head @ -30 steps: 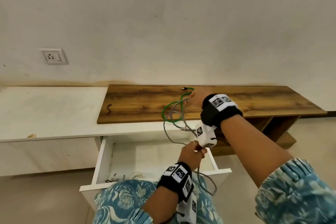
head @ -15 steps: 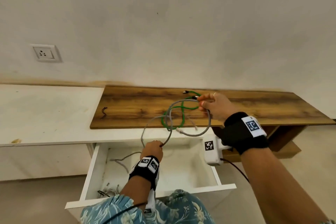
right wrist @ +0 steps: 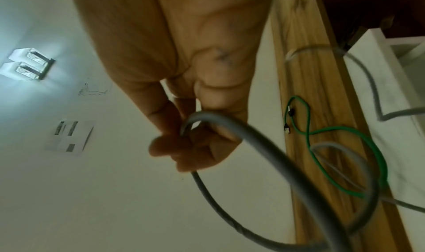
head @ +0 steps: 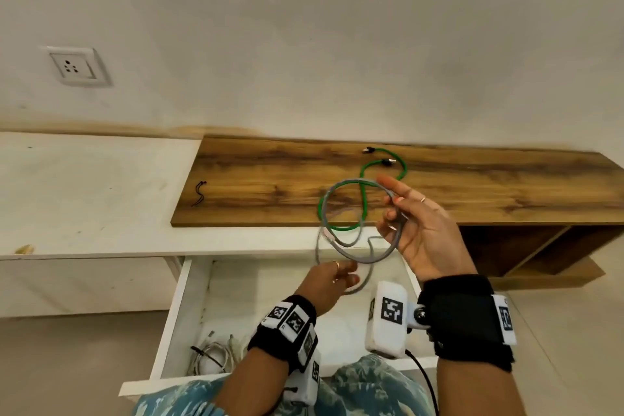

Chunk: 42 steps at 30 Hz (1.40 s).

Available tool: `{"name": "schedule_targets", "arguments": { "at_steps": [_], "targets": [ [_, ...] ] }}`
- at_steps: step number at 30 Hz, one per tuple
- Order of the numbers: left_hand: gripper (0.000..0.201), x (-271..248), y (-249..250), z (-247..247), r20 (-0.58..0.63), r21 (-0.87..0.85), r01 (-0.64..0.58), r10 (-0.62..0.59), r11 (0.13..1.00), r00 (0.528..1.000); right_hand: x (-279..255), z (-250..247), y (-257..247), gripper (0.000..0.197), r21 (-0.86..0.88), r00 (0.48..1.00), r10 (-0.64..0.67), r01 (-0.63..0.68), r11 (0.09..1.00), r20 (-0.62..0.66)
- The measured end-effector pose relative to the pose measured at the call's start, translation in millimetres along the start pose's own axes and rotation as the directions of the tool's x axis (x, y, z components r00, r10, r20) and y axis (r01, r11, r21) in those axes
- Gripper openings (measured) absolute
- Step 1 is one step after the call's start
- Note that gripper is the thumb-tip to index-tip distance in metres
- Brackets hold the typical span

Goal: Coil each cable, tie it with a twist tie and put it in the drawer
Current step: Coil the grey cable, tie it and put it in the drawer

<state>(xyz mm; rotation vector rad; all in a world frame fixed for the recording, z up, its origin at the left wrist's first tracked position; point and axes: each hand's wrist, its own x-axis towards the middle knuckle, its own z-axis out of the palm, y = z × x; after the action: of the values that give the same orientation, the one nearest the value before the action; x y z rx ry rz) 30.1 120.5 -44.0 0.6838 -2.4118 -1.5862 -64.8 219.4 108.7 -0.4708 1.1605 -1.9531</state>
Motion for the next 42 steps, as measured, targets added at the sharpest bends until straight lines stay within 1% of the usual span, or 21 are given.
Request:
{"name": "schedule_targets", "arguments": {
  "at_steps": [2, 4, 7, 10, 13, 15, 16, 18, 20, 22, 24, 26, 27, 28, 30, 32, 34, 37, 38, 40, 42],
  "targets": [
    [0.020, -1.4, -5.7, -11.0, -0.125, 0.005, 0.026, -0.025, 1.000, 0.992, 2.9, -4.2, 6.6, 0.031, -0.071, 0.999, -0.016, 0.019, 0.997, 0.039],
    [0.017, -2.9, -11.4, -30.4, -0.221, -0.156, 0.092, -0.126, 0.983, 0.967, 8.1, -9.0, 18.5, 0.033, -0.162, 0.998, -0.008, 0.017, 0.987, 0.059],
    [0.028, -12.1, -1.5, -59.8, -0.131, -0.584, 0.158, -0.284, 0.796, 0.950, 15.8, -14.7, 45.6, 0.043, -0.184, 0.998, -0.006, 0.018, 0.983, 0.066],
    [0.038, -17.3, 14.4, -76.2, -0.046, -0.738, 0.174, -0.307, 0.652, 0.951, 25.8, -17.5, 69.2, 0.053, -0.098, 0.998, -0.050, 0.055, 0.994, 0.046],
    [0.020, -9.0, 5.4, -81.8, -0.226, -0.738, 0.160, -0.464, 0.656, 0.857, 33.3, -18.6, 74.5, 0.052, -0.147, 0.994, -0.101, 0.106, 0.983, 0.041],
    [0.013, -2.7, -6.6, -86.9, -0.386, -0.699, 0.113, -0.506, 0.706, 0.771, 37.4, -21.4, 74.4, 0.051, -0.192, 0.990, -0.137, 0.142, 0.971, 0.041],
    [0.010, -1.2, -9.2, -89.5, -0.429, -0.697, 0.079, -0.504, 0.712, 0.750, 39.5, -22.8, 74.8, 0.049, -0.221, 0.987, -0.155, 0.160, 0.962, 0.041],
    [0.018, -3.0, -7.6, -92.1, -0.411, -0.709, 0.045, -0.464, 0.704, 0.785, 41.7, -23.5, 76.5, 0.041, -0.305, 0.983, -0.180, 0.179, 0.935, 0.027],
    [0.036, -6.1, 0.5, -89.9, -0.258, -0.702, 0.085, -0.364, 0.707, 0.895, 43.6, -19.4, 82.9, 0.037, -0.415, 0.981, -0.185, 0.190, 0.890, 0.052],
    [0.051, -8.2, 4.8, -82.0, -0.090, -0.654, 0.131, -0.248, 0.746, 0.964, 45.0, -13.8, 95.4, 0.033, -0.557, 0.974, -0.183, 0.226, 0.800, 0.133],
    [0.051, -8.3, 6.3, -72.1, -0.029, -0.674, 0.129, -0.200, 0.728, 0.979, 46.4, -9.6, 111.2, 0.031, -0.709, 0.956, -0.162, 0.292, 0.642, 0.246],
    [0.037, -7.4, 5.3, -68.6, -0.052, -0.688, 0.157, -0.264, 0.709, 0.963, 46.1, -6.8, 124.0, 0.034, -0.790, 0.928, -0.100, 0.359, 0.497, 0.359],
    [0.031, -7.2, 5.3, -69.3, -0.079, -0.683, 0.164, -0.296, 0.711, 0.952, 45.9, -7.5, 126.0, 0.031, -0.791, 0.924, -0.085, 0.365, 0.491, 0.374],
    [0.029, -6.8, 5.2, -70.9, -0.096, -0.687, 0.155, -0.300, 0.710, 0.949, 46.2, -9.7, 125.3, 0.027, -0.764, 0.928, -0.103, 0.354, 0.539, 0.357],
    [0.031, -4.6, 3.8, -76.9, -0.098, -0.720, 0.117, -0.267, 0.684, 0.959, 49.3, -20.1, 118.7, 0.021, -0.676, 0.958, -0.202, 0.288, 0.679, 0.206],
    [0.032, -3.0, 3.0, -84.3, -0.086, -0.804, 0.080, -0.247, 0.590, 0.965, 54.4, -35.4, 112.9, 0.027, -0.707, 0.969, -0.247, 0.193, 0.680, 0.027],
    [0.033, -1.5, 4.0, -92.9, -0.037, -0.894, 0.073, -0.236, 0.441, 0.971, 58.0, -46.1, 115.3, 0.039, -0.840, 0.993, -0.120, 0.057, 0.540, -0.009],
    [0.037, -0.6, 2.8, -102.3, 0.007, -0.972, 0.040, -0.143, 0.232, 0.990, 58.7, -50.0, 134.9, 0.060, -0.995, 0.979, 0.179, 0.101, 0.011, 0.102],
    [0.039, -0.5, -0.7, -106.1, -0.007, -0.986, 0.013, -0.120, 0.165, 0.993, 59.0, -47.5, 140.6, 0.056, -0.987, 0.961, 0.253, 0.137, -0.084, 0.112],
    [0.042, -0.7, -12.4, -115.2, -0.087, -0.995, -0.082, -0.107, 0.049, 0.990, 58.7, -41.8, 142.9, 0.036, -0.977, 0.939, 0.308, 0.189, -0.101, 0.150],
    [0.042, -2.1, -24.0, -123.9, -0.189, -0.981, -0.192, -0.130, -0.007, 0.973, 58.2, -41.1, 137.0, 0.020, -0.966, 0.935, 0.289, 0.240, -0.098, 0.204]
  ]
}}
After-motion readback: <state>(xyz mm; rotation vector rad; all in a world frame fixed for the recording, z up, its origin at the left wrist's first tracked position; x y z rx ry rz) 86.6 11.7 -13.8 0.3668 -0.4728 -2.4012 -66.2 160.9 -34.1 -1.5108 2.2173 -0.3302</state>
